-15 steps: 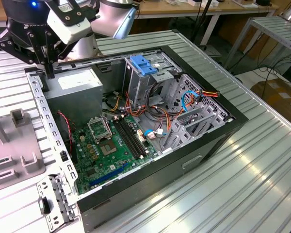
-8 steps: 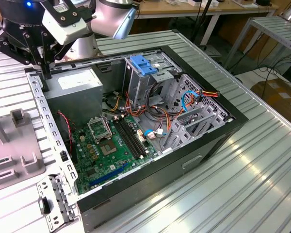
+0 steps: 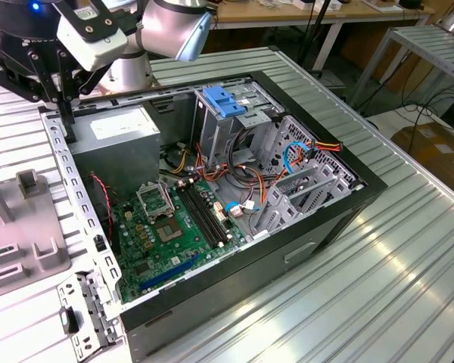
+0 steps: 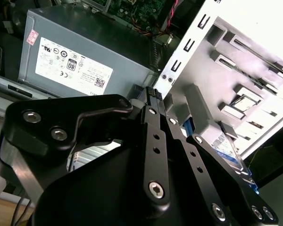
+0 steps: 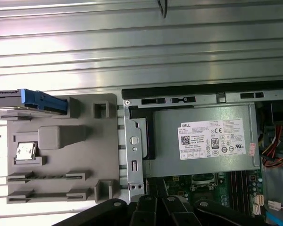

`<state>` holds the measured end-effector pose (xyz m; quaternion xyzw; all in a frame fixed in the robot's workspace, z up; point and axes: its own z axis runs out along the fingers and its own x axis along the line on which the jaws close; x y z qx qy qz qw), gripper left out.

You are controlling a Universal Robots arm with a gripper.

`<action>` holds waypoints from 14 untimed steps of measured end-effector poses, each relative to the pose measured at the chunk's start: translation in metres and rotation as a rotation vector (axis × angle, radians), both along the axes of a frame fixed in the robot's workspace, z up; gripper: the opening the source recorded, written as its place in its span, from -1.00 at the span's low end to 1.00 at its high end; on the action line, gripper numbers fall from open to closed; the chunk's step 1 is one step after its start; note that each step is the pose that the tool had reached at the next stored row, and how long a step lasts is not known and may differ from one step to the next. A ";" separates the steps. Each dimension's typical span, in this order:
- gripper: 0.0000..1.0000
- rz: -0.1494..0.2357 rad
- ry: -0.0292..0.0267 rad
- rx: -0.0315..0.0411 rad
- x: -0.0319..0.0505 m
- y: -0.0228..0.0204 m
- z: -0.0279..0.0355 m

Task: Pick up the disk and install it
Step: 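Reach for the disk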

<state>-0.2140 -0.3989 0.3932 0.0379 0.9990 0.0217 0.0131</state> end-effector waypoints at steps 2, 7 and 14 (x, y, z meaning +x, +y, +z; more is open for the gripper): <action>-0.79 0.000 -0.0001 0.0001 -0.0020 0.0000 -0.0001; -0.79 0.000 0.0000 0.0000 -0.0060 0.0000 0.0000; -0.79 0.000 -0.0001 0.0000 -0.0122 0.0000 -0.0001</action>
